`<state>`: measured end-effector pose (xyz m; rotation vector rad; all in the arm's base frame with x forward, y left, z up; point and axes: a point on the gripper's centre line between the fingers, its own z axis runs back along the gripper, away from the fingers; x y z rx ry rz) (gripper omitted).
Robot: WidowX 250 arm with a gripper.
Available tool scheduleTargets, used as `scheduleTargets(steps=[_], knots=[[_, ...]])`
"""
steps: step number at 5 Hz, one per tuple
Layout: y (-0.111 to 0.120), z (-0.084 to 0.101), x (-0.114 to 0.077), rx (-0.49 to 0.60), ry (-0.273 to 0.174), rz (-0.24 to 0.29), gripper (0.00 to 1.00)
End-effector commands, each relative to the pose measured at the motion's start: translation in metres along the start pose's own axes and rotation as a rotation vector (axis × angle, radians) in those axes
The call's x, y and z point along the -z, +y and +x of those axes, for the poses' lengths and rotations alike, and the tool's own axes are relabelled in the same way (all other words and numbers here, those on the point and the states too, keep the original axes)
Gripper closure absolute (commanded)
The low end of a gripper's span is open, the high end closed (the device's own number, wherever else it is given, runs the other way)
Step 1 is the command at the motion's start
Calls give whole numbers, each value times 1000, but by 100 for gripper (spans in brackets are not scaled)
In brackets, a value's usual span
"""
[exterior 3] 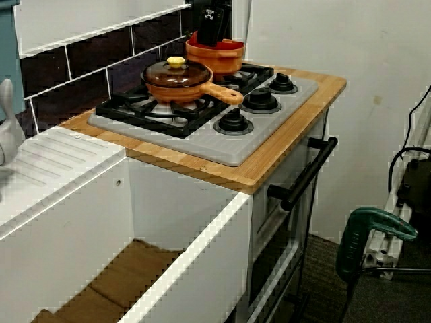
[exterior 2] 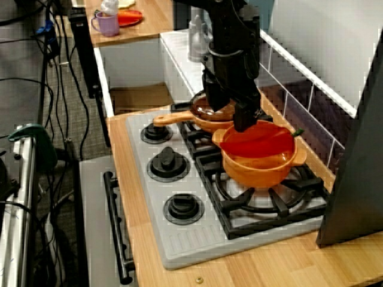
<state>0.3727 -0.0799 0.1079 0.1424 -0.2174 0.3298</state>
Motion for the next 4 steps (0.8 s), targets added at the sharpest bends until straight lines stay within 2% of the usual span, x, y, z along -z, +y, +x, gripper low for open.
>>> scheduleTargets(steps=[1, 4], knots=[[-5, 11, -5, -40, -30, -24, 0], [-10, 13, 2, -40, -24, -13, 0]])
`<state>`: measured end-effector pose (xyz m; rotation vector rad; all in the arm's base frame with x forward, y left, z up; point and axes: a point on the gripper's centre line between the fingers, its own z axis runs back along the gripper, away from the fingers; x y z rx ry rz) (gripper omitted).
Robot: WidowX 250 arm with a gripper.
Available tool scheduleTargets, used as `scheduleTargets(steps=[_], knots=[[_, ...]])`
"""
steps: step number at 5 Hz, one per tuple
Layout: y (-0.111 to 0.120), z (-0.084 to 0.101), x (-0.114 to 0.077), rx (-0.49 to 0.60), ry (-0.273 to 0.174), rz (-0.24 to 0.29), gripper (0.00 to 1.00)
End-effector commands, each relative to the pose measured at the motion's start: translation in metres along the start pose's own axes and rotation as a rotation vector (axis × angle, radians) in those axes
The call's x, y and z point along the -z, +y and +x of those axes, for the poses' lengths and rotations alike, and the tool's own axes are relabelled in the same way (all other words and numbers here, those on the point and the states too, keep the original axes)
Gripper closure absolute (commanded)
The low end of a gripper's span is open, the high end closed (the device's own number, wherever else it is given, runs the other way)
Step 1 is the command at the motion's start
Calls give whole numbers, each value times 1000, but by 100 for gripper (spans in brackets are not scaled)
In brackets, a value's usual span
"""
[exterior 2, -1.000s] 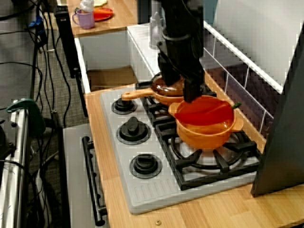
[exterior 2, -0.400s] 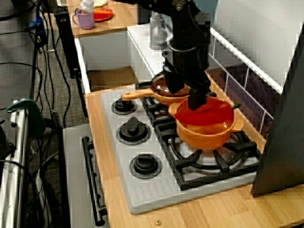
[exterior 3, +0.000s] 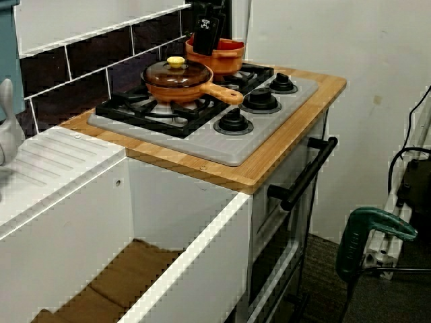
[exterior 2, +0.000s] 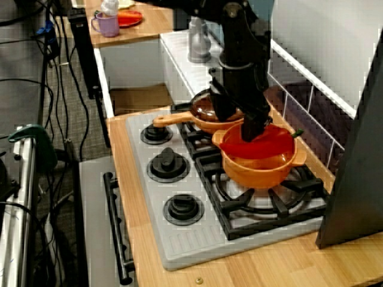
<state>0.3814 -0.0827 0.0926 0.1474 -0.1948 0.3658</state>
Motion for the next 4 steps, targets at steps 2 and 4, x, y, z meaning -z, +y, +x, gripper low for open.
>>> scheduleTargets(steps=[2, 4], knots=[[-5, 9, -9, 1, -42, -14, 0], [-6, 10, -5, 2, -29, -13, 0]])
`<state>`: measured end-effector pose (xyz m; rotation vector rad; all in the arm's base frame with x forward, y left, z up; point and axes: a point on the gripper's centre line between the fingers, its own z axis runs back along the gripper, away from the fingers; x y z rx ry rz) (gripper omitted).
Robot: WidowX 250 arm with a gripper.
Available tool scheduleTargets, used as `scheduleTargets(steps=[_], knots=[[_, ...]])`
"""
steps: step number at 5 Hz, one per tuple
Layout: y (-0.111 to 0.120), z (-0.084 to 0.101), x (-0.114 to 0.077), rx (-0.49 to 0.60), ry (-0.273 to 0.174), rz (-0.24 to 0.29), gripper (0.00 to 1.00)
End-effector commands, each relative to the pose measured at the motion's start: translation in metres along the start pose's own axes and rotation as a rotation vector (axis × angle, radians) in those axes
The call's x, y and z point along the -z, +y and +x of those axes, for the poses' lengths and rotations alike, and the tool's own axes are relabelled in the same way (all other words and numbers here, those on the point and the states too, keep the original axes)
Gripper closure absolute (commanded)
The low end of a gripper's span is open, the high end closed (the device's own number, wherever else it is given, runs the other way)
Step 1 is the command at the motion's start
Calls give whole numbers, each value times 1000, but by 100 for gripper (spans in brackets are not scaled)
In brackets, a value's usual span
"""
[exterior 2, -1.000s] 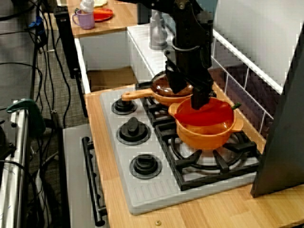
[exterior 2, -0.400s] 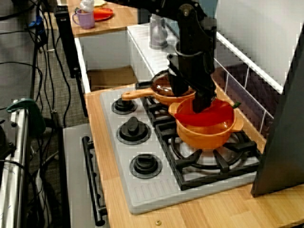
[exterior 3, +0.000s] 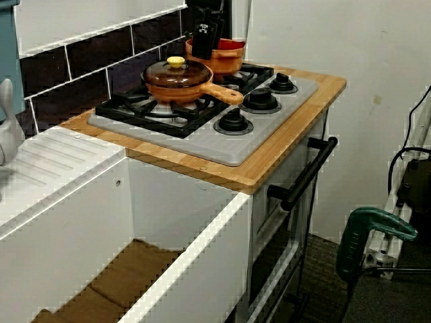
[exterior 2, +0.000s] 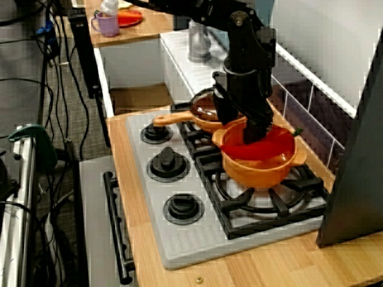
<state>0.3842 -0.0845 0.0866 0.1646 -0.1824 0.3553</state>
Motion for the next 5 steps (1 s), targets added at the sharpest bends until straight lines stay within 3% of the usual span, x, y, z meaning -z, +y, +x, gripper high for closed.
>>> scheduleTargets(steps=[1, 2, 3, 5], knots=[[-4, 12, -7, -14, -35, -21, 0], [-2, 16, -6, -19, -28, -24, 15], [0, 16, -7, -32, -26, -28, 100], [9, 17, -15, -46, -19, -42, 100]])
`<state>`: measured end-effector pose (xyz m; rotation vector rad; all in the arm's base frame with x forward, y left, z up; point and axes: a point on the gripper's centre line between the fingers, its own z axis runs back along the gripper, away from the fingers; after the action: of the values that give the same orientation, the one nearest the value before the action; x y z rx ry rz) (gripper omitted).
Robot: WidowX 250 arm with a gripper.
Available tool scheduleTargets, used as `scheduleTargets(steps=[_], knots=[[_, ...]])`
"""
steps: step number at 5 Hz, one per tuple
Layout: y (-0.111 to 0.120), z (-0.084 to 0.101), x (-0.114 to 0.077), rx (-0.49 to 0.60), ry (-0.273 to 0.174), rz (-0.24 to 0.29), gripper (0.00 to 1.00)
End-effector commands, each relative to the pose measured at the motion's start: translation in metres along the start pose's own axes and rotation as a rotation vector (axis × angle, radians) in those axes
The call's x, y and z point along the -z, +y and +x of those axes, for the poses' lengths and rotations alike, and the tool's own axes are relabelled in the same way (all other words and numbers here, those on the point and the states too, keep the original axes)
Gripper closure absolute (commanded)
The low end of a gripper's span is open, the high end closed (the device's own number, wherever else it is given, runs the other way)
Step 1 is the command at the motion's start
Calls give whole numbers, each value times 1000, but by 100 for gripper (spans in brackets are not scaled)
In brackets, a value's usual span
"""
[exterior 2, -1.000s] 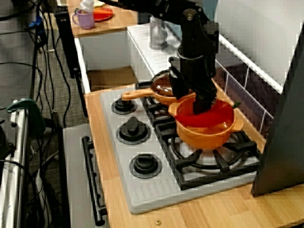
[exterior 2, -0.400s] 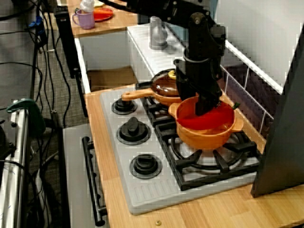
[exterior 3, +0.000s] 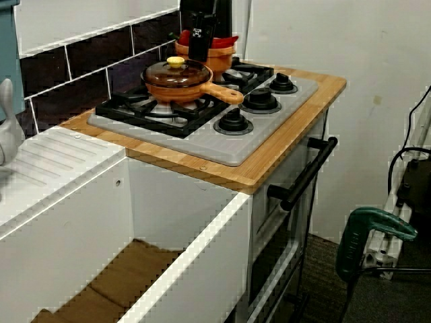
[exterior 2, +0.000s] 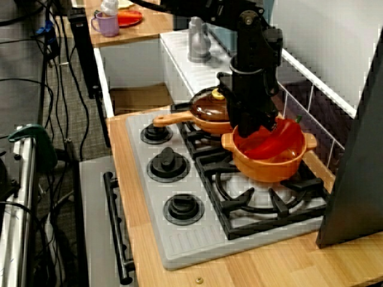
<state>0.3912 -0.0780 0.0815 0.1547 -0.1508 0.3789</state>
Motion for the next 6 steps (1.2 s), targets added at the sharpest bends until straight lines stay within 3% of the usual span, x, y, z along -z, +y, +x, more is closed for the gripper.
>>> scheduleTargets(steps=[1, 3, 6], knots=[[13, 8, -30, -30, -37, -51, 100], [32, 9, -55, -35, -24, -102, 100], [45, 4, -75, 21, -13, -176, 100]])
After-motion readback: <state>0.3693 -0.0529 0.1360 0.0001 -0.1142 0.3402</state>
